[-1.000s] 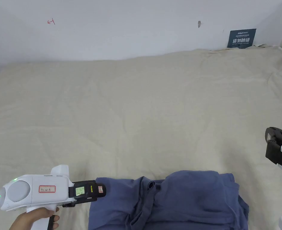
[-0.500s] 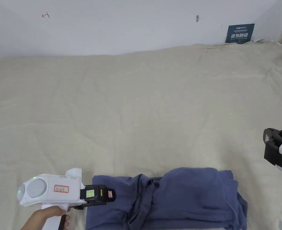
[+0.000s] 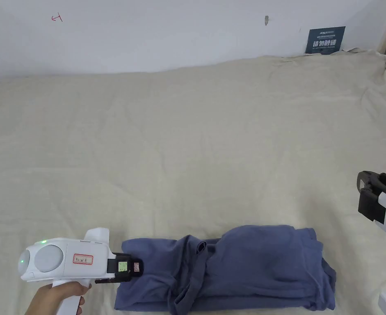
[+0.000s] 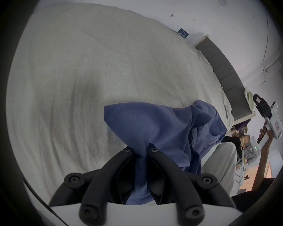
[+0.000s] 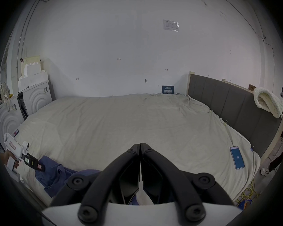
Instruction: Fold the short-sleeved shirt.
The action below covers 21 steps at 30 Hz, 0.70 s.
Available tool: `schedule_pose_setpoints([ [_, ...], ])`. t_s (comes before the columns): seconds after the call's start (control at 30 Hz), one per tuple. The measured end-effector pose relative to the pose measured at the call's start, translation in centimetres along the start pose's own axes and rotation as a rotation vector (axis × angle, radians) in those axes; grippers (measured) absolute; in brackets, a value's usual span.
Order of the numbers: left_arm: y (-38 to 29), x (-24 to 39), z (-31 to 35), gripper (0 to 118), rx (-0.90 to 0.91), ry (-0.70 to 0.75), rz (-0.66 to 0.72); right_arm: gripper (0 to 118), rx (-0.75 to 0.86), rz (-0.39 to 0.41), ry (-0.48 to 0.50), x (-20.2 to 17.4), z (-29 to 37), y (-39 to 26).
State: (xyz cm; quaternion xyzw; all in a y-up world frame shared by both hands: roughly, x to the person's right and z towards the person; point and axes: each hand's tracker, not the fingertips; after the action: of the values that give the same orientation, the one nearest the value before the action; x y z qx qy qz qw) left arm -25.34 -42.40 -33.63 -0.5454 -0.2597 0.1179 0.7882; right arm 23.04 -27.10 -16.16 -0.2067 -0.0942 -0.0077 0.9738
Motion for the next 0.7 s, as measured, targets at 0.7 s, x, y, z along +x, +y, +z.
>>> schedule_pose_setpoints([
  [0.7, 2.1, -1.2, 12.4, 8, 0.061, 0.221, 0.117, 0, 0.021, -0.009, 0.04, -0.3, -0.1, 0.2],
])
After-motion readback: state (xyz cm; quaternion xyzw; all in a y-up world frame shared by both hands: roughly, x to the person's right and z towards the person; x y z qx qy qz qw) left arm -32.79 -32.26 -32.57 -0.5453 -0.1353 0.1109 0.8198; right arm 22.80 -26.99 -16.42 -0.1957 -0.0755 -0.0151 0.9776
